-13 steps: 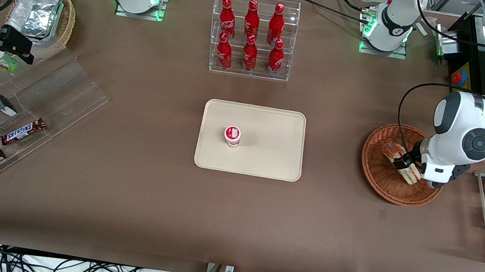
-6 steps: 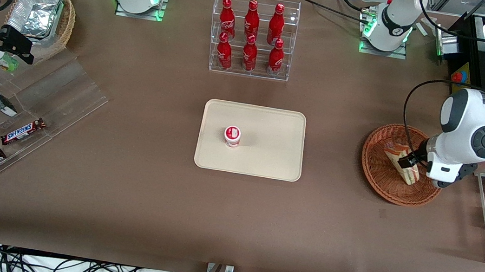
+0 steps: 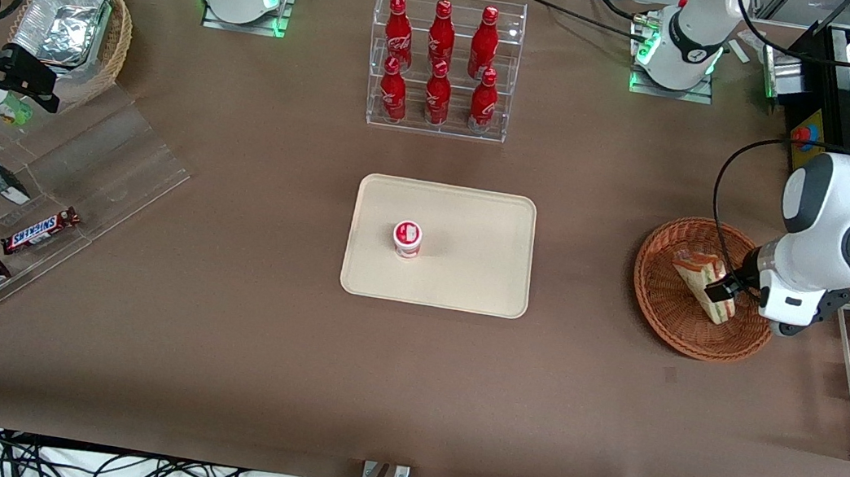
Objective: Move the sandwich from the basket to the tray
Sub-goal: 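Lower the open left gripper around the sandwich in the basket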
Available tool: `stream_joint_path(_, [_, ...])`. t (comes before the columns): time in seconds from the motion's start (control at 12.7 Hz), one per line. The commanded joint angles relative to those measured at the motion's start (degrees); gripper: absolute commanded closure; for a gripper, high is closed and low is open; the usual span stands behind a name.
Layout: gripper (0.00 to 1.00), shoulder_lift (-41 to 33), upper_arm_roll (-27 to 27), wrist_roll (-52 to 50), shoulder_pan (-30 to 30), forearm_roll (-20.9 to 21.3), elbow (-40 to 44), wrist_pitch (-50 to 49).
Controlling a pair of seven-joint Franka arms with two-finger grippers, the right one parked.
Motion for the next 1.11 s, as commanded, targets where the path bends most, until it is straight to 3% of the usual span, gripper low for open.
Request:
stream_joint_path(0.0, [0.0,1.43,-0.56,-0.69,-0.58,0.8,0.12,1.45])
stream_joint_path(0.32, [0.0,3.1,-0.82,-0.6,-1.03,1.77,-0.15,1.54])
stream_joint_path(0.47, [0.0,3.37,-0.82,-0.16,-1.03,4.74,-1.02,1.45])
stream_joint_path(1.03, [0.0,3.63,-0.91,-0.78,-0.59,5.02,-2.87,3.74])
